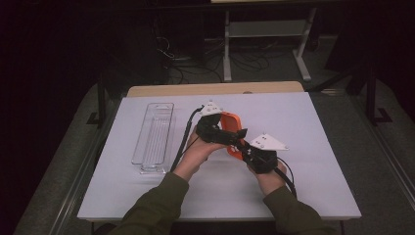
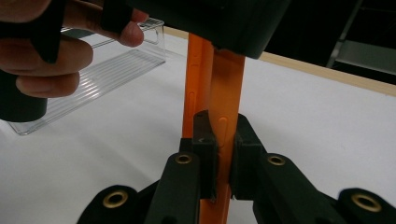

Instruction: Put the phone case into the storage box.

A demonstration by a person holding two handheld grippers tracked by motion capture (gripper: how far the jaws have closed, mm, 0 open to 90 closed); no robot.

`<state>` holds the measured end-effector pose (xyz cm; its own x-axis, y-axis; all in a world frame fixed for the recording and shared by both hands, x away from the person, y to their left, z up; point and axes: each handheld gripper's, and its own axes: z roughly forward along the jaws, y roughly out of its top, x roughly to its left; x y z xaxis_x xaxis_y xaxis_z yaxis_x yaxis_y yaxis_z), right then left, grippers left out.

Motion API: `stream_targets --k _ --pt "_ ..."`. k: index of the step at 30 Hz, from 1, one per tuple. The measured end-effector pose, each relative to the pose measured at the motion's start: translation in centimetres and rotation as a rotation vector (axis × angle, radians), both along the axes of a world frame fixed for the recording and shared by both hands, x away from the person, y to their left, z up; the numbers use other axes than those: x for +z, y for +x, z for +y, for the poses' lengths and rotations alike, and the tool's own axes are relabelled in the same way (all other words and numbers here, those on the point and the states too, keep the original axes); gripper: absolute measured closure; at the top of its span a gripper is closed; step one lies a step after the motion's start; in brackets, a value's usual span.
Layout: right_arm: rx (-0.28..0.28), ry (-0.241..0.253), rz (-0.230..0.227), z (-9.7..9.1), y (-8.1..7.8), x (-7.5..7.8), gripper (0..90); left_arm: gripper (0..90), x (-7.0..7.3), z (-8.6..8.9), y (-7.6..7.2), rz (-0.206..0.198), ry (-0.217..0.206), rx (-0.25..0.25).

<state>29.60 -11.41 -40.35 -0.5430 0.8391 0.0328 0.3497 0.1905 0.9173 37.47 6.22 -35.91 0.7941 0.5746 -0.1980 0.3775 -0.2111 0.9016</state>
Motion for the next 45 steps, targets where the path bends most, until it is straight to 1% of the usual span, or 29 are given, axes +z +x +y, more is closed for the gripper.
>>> stream_targets --k 1,5,6,8,13,15,16,25,27,32,36,37,38,40,43,45 --pt "0.001 -0.001 -0.001 0.01 0.02 -0.01 81.8 0.0 0.02 -0.01 -0.01 0.003 0.003 -0.001" --pt "0.001 -0.003 -0.002 0.06 0.00 -0.02 81.8 0.0 0.00 -0.16 -0.04 0.006 -0.005 0.002" --pt "0.001 -0.005 -0.008 0.03 0.03 -0.02 81.8 0.0 -0.03 -0.25 -0.07 0.007 -0.015 0.005" --pt "-0.001 -0.001 -0.001 0.02 -0.01 0.01 81.8 0.0 -0.04 -0.18 -0.03 0.005 -0.005 0.001" --pt "0.000 -0.002 -0.001 0.03 0.02 -0.03 81.8 0.3 0.00 -0.17 -0.05 0.009 -0.003 0.009" --pt "0.000 -0.004 -0.004 0.05 0.02 -0.04 81.8 2.1 0.06 -0.07 -0.03 0.010 0.002 0.010" --pt "-0.001 -0.002 0.000 0.05 0.01 -0.04 81.8 2.8 0.04 -0.08 -0.01 0.011 -0.005 0.014" --pt "-0.001 -0.015 -0.008 0.06 0.04 -0.10 81.7 10.4 0.17 0.12 0.04 0.013 -0.014 0.023" --pt "0.000 -0.018 -0.008 0.06 0.03 -0.11 81.7 10.9 0.20 0.17 0.05 0.014 -0.010 0.021" --pt "-0.004 -0.023 -0.009 0.17 0.00 -0.14 81.6 11.3 0.17 0.14 0.01 0.012 -0.015 0.028" --pt "-0.004 -0.028 -0.009 0.15 -0.02 -0.14 81.5 11.6 0.22 0.12 -0.03 0.016 -0.014 0.025" --pt "-0.003 -0.029 -0.010 0.15 -0.03 -0.14 81.5 11.8 0.24 0.16 -0.05 0.012 -0.007 0.022" --pt "-0.005 -0.027 -0.013 0.18 -0.02 -0.17 81.4 11.9 0.24 0.12 -0.08 0.008 -0.013 0.023" --pt "-0.005 -0.030 -0.015 0.19 -0.02 -0.16 81.3 12.2 0.30 0.13 -0.12 0.001 -0.012 0.019" --pt "-0.004 -0.028 -0.011 0.24 -0.10 -0.14 80.7 12.8 0.34 0.19 -0.11 0.007 -0.018 0.011" --pt "0.001 -0.034 -0.020 0.27 -0.06 -0.18 79.8 13.0 0.32 0.23 -0.09 0.014 -0.020 0.010"
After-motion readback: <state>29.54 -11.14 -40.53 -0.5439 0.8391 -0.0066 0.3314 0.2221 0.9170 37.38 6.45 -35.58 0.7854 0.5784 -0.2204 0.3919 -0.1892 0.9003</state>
